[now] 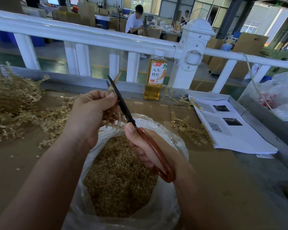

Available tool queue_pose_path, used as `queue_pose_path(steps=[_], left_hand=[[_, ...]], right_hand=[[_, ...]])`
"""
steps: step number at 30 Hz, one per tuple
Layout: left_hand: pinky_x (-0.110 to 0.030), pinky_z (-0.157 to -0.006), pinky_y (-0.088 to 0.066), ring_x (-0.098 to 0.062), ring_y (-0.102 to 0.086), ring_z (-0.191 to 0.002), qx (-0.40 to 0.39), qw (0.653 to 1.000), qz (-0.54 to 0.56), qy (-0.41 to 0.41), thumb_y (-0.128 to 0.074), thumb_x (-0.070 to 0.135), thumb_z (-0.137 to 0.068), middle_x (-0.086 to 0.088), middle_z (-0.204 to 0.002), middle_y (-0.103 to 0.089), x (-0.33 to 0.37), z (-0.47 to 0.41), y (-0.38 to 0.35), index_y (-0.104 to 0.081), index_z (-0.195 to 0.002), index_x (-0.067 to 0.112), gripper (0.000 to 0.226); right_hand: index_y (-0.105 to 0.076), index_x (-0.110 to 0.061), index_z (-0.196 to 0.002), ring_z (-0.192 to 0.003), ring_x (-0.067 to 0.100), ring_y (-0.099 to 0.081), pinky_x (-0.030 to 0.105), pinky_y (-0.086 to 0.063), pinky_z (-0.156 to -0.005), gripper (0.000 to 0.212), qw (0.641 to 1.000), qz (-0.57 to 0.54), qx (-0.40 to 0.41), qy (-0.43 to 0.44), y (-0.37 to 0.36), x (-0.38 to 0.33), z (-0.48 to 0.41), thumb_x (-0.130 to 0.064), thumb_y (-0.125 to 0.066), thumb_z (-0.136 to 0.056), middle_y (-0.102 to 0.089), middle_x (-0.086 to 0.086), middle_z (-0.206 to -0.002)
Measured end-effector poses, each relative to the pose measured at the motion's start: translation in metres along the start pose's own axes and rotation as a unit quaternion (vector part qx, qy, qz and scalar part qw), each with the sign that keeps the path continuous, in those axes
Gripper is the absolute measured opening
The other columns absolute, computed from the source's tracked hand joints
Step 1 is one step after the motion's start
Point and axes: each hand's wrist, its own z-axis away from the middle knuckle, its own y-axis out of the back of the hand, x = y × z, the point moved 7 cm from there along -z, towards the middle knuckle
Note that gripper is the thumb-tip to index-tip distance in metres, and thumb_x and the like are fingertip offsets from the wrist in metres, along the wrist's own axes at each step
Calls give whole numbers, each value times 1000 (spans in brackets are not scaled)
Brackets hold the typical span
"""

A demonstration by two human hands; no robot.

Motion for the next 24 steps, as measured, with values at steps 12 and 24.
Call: queue_pose_path(steps=[12, 24], left_hand=[[-14, -42, -39, -9, -54, -41, -21, 999, 26, 0, -50, 3, -89, 1, -52, -63, -1, -3, -2, -55, -69, 9, 20], [-20, -48, -41, -11, -56, -46, -32, 999, -13, 18, -55, 6, -86, 0, -51, -64, -4, -4, 2, -59, -66, 9, 21]], right_hand=[[-45, -24, -67, -37, 0, -34, 11, -30, -40, 50, 992, 100, 67, 46, 5, -5, -6, -72, -32, -61, -37, -9, -52], [-47, -28, -67, -33, -1, -40, 10, -32, -38, 48, 992, 92, 71, 38, 3, -4, -6, -73, -32, -60, -42, -12, -43]])
